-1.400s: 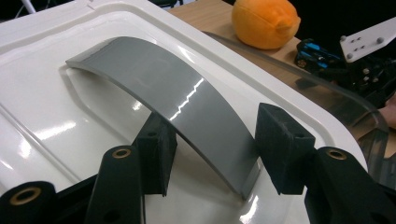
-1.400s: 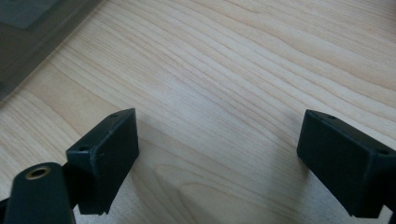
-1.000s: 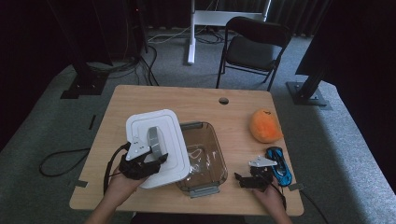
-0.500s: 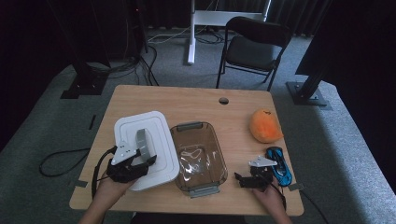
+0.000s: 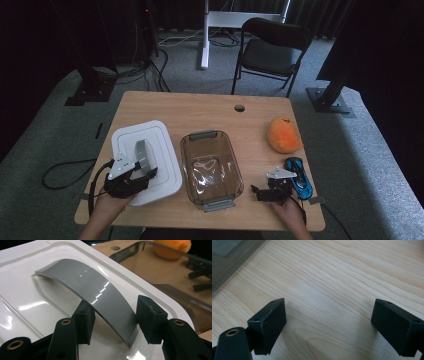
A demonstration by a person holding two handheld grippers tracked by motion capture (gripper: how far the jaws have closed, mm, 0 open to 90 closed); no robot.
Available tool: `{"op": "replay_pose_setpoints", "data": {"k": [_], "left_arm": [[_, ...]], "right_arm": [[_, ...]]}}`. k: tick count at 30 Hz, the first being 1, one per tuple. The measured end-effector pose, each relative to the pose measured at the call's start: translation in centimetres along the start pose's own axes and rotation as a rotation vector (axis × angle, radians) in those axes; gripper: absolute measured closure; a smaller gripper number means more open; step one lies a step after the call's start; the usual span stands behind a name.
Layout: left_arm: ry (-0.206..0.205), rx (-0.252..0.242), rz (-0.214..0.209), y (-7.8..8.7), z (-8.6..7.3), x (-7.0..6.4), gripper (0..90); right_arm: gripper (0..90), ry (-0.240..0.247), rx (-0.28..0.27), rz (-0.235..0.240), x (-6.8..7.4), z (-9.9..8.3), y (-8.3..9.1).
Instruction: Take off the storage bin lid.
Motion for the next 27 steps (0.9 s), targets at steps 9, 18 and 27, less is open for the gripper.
{"op": "replay_pose_setpoints", "data": {"k": [9,18,27], "left_arm": [[0.026,0.037,-0.02,-1.2,-3.3,0.6,50.7],[0.042,0.057,-0.063,-2.7,-5.7,0.5,50.8],[0.041,0.087,-0.083,-4.0,-7.3,0.7,51.9]], "right_arm": [[11.9,-0.002,0.001,-0.001,0.0,0.0,0.0],[11.9,-0.001,0.0,-0.001,0.0,0.0,0.0],[11.9,-0.001,0.0,-0.001,0.0,0.0,0.0]]}}
Point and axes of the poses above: each handheld gripper's, and its own axes: y roughly backward along the jaws, z roughly out of its top, x roughly to its left, the point moved 10 cm from there along -y, roughly forward along the jaws, and after that the axes turned 15 degrees about -x, right-handed, at the moved point
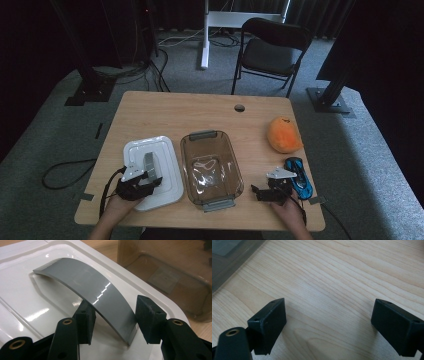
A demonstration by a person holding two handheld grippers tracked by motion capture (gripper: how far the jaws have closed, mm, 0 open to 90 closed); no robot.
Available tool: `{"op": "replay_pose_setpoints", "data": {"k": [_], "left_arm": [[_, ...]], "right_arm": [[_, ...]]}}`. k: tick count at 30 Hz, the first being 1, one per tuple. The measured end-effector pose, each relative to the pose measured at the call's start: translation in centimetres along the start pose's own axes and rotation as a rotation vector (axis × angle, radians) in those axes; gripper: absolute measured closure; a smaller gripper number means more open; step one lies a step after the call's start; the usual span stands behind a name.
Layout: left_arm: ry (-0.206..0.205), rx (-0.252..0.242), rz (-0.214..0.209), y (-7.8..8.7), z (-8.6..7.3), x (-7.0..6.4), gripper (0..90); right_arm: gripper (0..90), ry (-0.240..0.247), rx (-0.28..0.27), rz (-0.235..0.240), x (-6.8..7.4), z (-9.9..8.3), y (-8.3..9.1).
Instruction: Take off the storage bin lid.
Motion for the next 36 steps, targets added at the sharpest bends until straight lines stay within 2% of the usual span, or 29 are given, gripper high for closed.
{"op": "replay_pose_setpoints", "data": {"k": [13,18,19,26,30,36], "left_arm": [[0.013,0.024,-0.032,-2.1,-1.3,0.7,51.9],[0.032,0.029,-0.041,-2.7,-1.5,1.2,51.9],[0.036,0.03,-0.053,-2.9,-1.6,1.2,52.1],[0.04,0.037,-0.069,-3.5,-1.9,1.2,52.0],[0.056,0.033,-0.097,-4.1,-1.9,1.3,52.1],[0.087,0.055,-0.107,-4.9,-2.2,1.5,51.5]], "right_arm": [[12.0,0.0,0.0,0.0,0.0,0.0,0.0],[12.0,0.0,0.0,0.0,0.0,0.0,0.0],[11.9,0.0,0.0,0.0,0.0,0.0,0.0],[12.0,0.0,0.0,0.0,0.0,0.0,0.0],[12.0,0.0,0.0,0.0,0.0,0.0,0.0],[11.9,0.0,0.0,0.0,0.0,0.0,0.0]]}}
Point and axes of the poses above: each handheld gripper's, and its own axes: y roughly backward along the jaws, z roughly out of its top, x roughly to its left, the point moved 10 cm from there along -y, roughly forward along the jaws, and after that the axes turned 15 degrees about -x, right-handed, at the moved point
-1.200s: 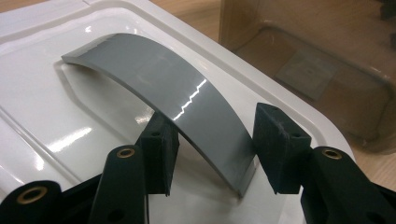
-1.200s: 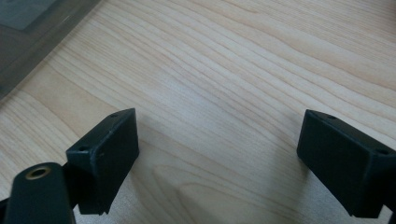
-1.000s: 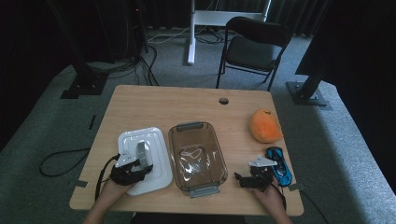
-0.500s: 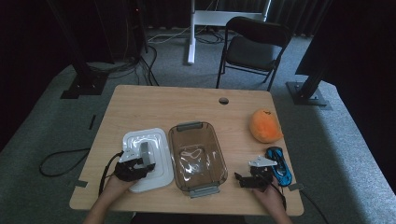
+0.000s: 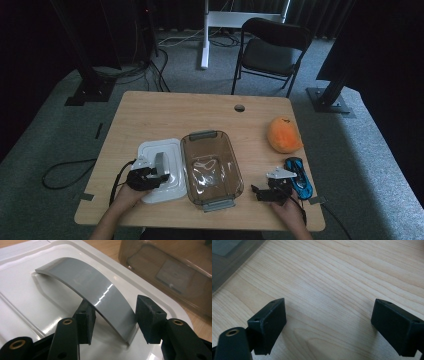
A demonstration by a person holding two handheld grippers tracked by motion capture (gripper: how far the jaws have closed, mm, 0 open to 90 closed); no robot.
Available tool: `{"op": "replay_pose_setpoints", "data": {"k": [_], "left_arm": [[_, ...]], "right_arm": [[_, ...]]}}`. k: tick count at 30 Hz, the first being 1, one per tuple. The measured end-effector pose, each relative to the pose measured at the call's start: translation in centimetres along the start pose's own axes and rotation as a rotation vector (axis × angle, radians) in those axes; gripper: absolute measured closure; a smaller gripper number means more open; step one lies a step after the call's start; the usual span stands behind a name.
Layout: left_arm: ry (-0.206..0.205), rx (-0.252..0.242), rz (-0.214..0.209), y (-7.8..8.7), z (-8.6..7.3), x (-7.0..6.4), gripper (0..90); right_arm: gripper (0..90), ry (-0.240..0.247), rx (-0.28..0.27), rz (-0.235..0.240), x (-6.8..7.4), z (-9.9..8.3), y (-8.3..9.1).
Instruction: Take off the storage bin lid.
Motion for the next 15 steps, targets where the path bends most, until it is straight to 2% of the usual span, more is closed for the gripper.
{"op": "replay_pose_setpoints", "data": {"k": [1,7,15], "left_arm": [[-0.01,0.006,0.008,-0.1,-0.1,0.1,51.6],[0.009,0.005,0.028,-0.7,0.2,0.6,51.7],[0.04,-0.012,0.096,-1.2,0.5,1.3,51.4]], "right_arm": [[11.9,0.0,0.0,0.0,0.0,0.0,0.0],[12.0,0.0,0.0,0.0,0.0,0.0,0.0],[12.0,0.0,0.0,0.0,0.0,0.0,0.0]]}}
Point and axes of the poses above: each handheld gripper's, and its own axes: y roughly backward along the jaws, z roughly out of its top, x roughly to its left, the point moved 10 cm from there along -y, roughly forward along the jaws, and after that the axes turned 15 degrees about -x, right-handed, at the moved point
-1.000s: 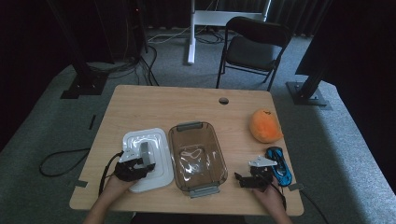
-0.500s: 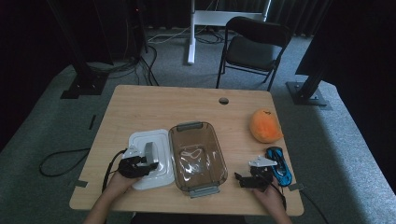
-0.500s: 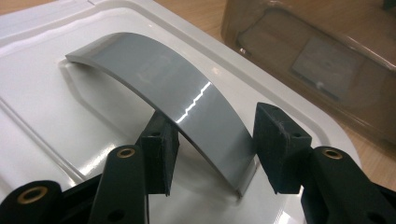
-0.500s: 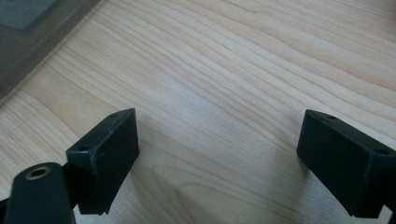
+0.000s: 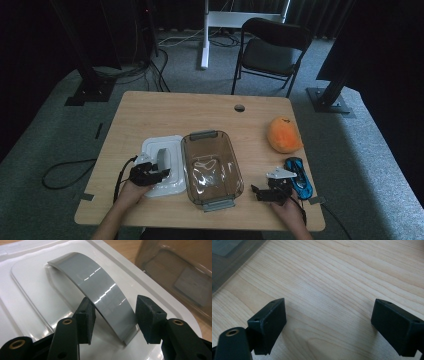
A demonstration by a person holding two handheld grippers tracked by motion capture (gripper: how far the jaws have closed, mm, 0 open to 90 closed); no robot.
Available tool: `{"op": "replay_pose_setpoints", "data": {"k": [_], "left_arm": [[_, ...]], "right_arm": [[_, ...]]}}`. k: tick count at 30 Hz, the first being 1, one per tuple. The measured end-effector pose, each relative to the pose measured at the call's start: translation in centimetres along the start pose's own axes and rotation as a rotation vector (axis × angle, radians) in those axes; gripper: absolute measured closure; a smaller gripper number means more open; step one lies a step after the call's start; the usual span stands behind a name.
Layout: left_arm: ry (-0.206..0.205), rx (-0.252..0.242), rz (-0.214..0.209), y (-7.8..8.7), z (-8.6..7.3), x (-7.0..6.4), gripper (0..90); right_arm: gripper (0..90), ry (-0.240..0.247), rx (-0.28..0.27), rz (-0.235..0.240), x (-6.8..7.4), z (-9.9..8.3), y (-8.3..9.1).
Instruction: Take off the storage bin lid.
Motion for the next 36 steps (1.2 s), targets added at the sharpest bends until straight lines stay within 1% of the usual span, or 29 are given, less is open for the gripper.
{"op": "replay_pose_setpoints", "data": {"k": [2,3,5,6,7,8,13,15,18,19,21,23,24,26,28,30,32,34,35,36], "left_arm": [[0.006,-0.003,0.013,-0.1,0.1,0.2,51.0],[0.008,-0.003,0.022,-0.1,0.1,0.3,49.0],[0.023,-0.005,0.027,-0.2,0.2,0.5,48.2],[0.023,-0.005,0.027,-0.2,0.2,0.5,48.1],[0.032,0.001,0.043,-0.2,0.3,0.7,48.1],[0.038,0.004,0.047,-0.3,0.4,0.8,48.1],[0.057,0.005,0.052,-0.6,0.6,0.7,46.3],[0.068,0.003,0.046,-0.8,0.6,0.6,46.2],[0.064,0.003,0.05,-0.8,0.6,0.5,46.3],[0.066,0.003,0.044,-0.9,0.6,0.4,46.3],[0.071,0.002,0.05,-0.9,0.7,0.4,46.0],[0.074,0.002,0.05,-1.0,0.7,0.3,43.1],[0.074,0.001,0.06,-0.9,0.7,0.4,43.1],[0.073,-0.003,0.07,-0.8,0.8,0.5,39.4],[0.068,-0.008,0.089,-0.5,1.0,0.8,39.3],[0.066,-0.01,0.111,-0.2,1.1,1.2,36.5],[0.063,-0.015,0.117,0.2,1.2,1.4,35.7],[0.06,-0.02,0.115,0.6,1.3,1.6,32.8],[0.057,-0.02,0.12,0.8,1.3,1.8,30.0],[0.056,-0.028,0.129,1.0,1.4,1.9,29.3]], "right_arm": [[12.0,0.0,0.0,0.0,0.0,0.0,0.0],[12.0,0.0,0.0,0.0,0.0,0.0,0.0],[11.9,-0.001,0.0,0.0,0.0,0.0,0.0],[11.9,-0.001,0.0,0.0,0.0,0.0,0.0],[12.0,-0.001,0.0,0.0,0.0,0.0,0.0],[12.0,-0.001,0.0,0.0,0.0,0.0,0.0],[12.0,-0.002,0.0,0.0,0.0,0.0,0.0],[12.0,-0.001,0.0,0.0,0.0,0.0,0.0],[11.9,-0.001,0.0,0.0,0.0,0.0,0.0],[12.0,-0.002,0.0,0.0,0.0,0.0,0.0],[12.0,-0.002,0.0,0.0,0.0,0.0,0.0],[12.0,-0.002,0.0,0.0,0.0,0.0,0.0],[12.0,-0.001,0.0,0.0,0.0,0.0,0.0],[12.0,-0.001,0.0,0.0,0.0,0.0,0.0],[12.0,-0.001,0.0,0.0,0.0,0.0,0.0],[12.0,-0.001,0.0,0.0,0.0,0.0,0.0],[12.0,-0.001,0.0,0.0,0.0,0.0,0.0],[12.0,-0.001,0.0,0.0,0.0,0.0,0.0],[12.0,-0.001,0.0,0.0,0.0,0.0,0.0],[12.0,-0.001,0.0,0.0,0.0,0.0,0.0]]}}
Point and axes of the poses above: each handheld gripper's, and its own axes: y roughly backward along the jaws, z roughly out of its top, x roughly to its left, the point moved 10 cm from there along -y, roughly forward along the jaws, and after that the axes turned 15 degrees about -x, right-handed, at the moved point
